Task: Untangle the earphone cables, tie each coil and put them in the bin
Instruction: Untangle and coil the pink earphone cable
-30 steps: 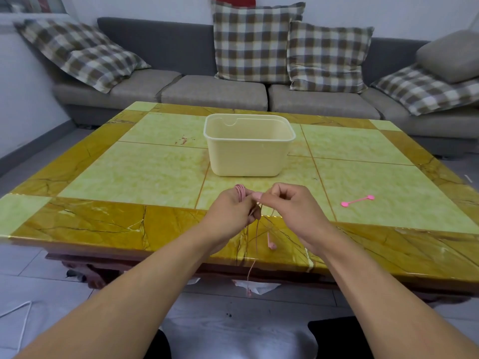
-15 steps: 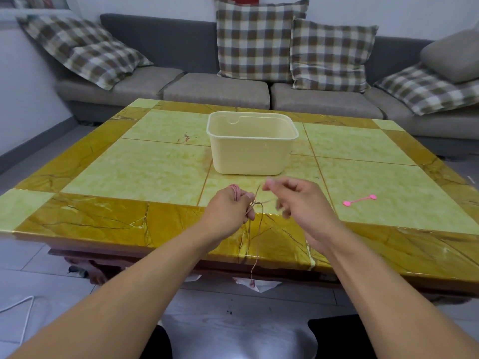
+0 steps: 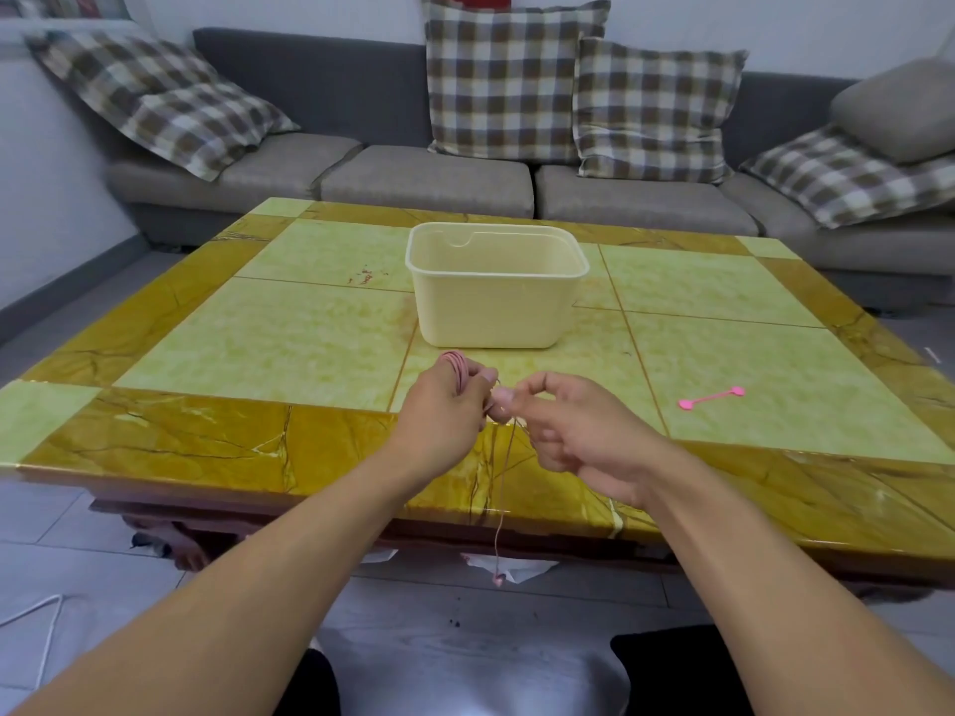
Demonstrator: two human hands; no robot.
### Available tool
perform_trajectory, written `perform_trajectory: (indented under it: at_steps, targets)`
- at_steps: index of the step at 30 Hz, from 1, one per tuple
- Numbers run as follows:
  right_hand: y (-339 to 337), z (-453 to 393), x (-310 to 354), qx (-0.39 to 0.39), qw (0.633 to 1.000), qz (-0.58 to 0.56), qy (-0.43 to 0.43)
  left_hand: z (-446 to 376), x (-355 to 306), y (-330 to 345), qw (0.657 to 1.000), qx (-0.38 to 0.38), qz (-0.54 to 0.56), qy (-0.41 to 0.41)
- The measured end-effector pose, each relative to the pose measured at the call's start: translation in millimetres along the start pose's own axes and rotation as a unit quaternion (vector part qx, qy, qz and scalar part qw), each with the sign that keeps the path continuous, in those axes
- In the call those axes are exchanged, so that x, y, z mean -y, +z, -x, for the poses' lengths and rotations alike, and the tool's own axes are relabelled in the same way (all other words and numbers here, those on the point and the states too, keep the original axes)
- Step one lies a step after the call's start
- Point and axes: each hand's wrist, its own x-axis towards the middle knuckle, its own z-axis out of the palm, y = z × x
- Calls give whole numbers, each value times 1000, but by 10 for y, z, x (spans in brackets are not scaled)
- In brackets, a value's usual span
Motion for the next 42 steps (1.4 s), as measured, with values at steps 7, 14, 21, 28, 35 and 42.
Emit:
perform_trajectory:
  at_steps: [7,14,21,28,35,42]
  targets:
    - [-40,-79,-81,-149,970,186,-49,24,36,51,999,28,-12,10]
    - [7,-97,-136,-201,941,219,-163,-6,79,82,998,27,26,-57]
    - [125,-6,-108,-188,952,129,-204,-18,2,72,998,42,13,-51]
    - [207,5,-132,-223,926,165,-256,-3,-57,14,1000,18,-4,-16]
    - [293,14,-93,-200,946,34,-253,8,-33,3,996,8,80,-31]
    - [33,1,61,-237,945,-188,-123,-69,29,-118,993,-14,98,-61]
